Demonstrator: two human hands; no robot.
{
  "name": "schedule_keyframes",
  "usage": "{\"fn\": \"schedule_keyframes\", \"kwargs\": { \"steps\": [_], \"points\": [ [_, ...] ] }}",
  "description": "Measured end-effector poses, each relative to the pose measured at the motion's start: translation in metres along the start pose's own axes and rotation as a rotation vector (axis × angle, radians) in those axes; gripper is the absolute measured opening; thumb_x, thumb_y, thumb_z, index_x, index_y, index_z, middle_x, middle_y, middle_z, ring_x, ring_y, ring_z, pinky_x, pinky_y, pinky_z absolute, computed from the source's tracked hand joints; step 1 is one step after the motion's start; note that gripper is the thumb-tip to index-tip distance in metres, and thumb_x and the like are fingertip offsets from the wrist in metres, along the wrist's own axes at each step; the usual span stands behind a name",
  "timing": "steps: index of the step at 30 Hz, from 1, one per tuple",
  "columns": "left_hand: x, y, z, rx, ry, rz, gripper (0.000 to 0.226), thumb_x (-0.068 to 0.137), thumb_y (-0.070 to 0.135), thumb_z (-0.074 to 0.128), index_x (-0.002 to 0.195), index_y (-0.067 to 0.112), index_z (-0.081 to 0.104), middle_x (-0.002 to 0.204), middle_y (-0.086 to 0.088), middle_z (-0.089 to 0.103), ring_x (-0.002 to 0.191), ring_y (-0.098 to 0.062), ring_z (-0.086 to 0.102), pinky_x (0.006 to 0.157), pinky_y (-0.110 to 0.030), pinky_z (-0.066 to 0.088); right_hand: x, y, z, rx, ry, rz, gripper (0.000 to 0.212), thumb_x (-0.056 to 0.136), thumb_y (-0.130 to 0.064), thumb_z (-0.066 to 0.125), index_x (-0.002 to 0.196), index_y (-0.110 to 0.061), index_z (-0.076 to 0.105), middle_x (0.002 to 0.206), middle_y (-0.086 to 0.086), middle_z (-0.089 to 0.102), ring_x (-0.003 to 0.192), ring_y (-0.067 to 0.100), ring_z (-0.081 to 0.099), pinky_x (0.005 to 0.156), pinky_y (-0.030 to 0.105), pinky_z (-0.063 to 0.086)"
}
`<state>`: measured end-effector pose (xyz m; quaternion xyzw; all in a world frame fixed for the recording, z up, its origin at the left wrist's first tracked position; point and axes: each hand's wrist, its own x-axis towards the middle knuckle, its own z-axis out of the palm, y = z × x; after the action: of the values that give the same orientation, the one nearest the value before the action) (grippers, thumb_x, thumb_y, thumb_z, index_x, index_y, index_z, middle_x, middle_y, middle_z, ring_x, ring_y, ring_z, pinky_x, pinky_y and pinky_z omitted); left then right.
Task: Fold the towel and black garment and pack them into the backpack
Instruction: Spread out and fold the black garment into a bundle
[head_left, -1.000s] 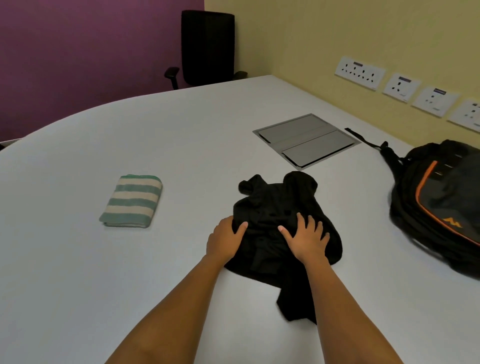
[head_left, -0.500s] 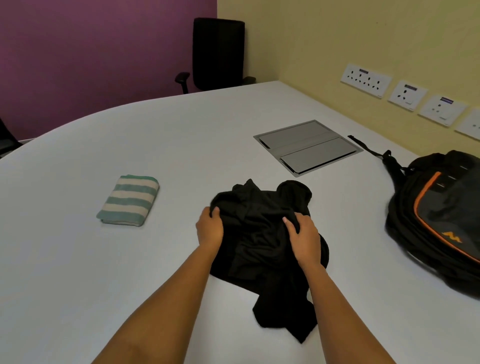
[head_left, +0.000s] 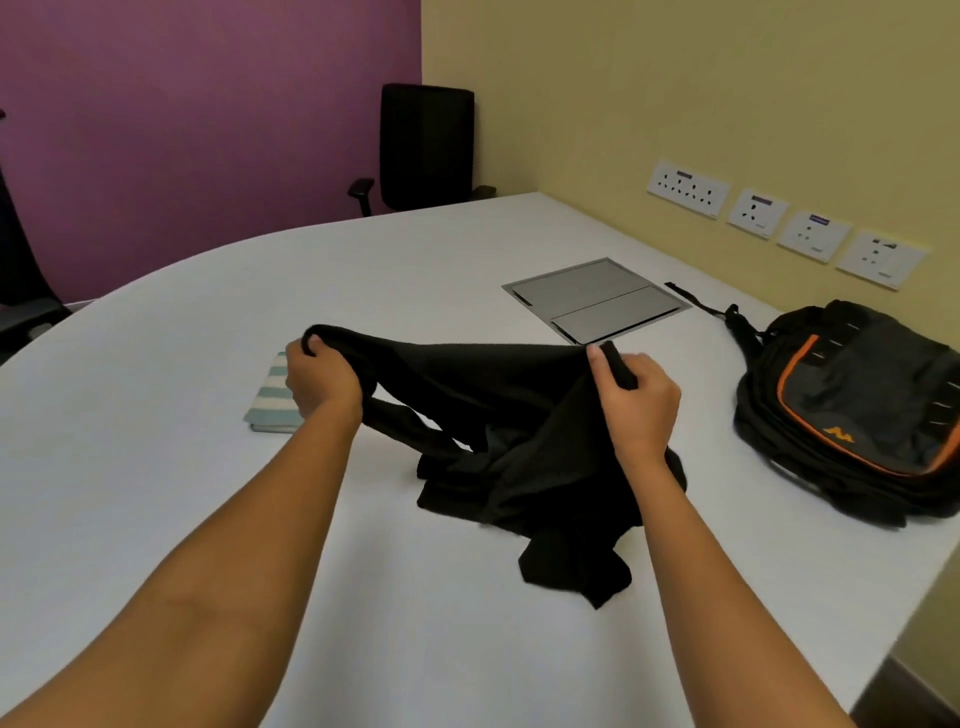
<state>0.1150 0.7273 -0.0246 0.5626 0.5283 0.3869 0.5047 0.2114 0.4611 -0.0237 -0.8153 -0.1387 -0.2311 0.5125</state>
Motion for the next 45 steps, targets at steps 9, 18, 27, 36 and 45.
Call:
{"fn": "schedule_keyframes", "kwargs": {
  "steps": [9,18,27,36,45],
  "points": [
    [0.013,-0.002,-0.063,0.097,0.150,0.032,0.033,0.096,0.031,0.030,0.117,0.020,0.053,0.112,-0.003,0.064,0.099,-0.027,0.060,0.086,-0.036,0.042,0.064,-0.081,-0.006,-0.505,-0.014,-0.342,0.050,0.089,-0.057,0.049,0.080,-0.011,0.066,0.082,0.008,0.064,0.075,0.026,0.056,0.060,0.029,0.025],
    [0.012,-0.071,-0.045,0.532,0.063,0.053,0.030,0.095,0.016,0.040,0.118,0.016,0.058,0.123,-0.012,0.058,0.115,-0.032,0.049,0.101,-0.042,0.028,0.055,-0.016,0.095,-0.518,-0.525,-0.208,0.020,0.094,-0.017,0.052,0.109,-0.010,0.063,0.115,0.013,0.057,0.107,0.032,0.053,0.086,0.037,0.041],
    [-0.032,-0.130,0.011,0.610,-0.158,-0.134,0.039,0.092,0.017,0.051,0.130,0.011,0.048,0.134,-0.015,0.047,0.122,-0.035,0.045,0.102,-0.047,0.034,-0.080,0.048,0.121,-0.399,-0.962,0.010,0.048,0.087,-0.041,0.061,0.125,-0.013,0.052,0.122,0.005,0.052,0.112,0.021,0.051,0.093,0.031,0.046],
    [-0.039,-0.144,0.023,0.878,-0.211,-0.060,0.052,0.090,0.019,0.057,0.138,0.014,0.037,0.140,-0.013,0.038,0.126,-0.031,0.039,0.102,-0.042,0.036,-0.063,0.053,0.121,-0.657,-0.983,-0.058,0.025,0.091,-0.006,0.048,0.115,-0.004,0.055,0.120,0.013,0.055,0.110,0.029,0.054,0.090,0.034,0.045],
    [-0.036,-0.151,0.025,0.962,-0.246,-0.057,0.056,0.089,0.013,0.057,0.140,0.017,0.034,0.143,-0.013,0.030,0.128,-0.031,0.034,0.105,-0.043,0.033,0.096,0.008,0.101,-0.409,-0.307,-0.071,0.026,0.090,-0.002,0.042,0.106,-0.007,0.061,0.109,0.012,0.053,0.107,0.032,0.049,0.079,0.036,0.037]
  ]
}}
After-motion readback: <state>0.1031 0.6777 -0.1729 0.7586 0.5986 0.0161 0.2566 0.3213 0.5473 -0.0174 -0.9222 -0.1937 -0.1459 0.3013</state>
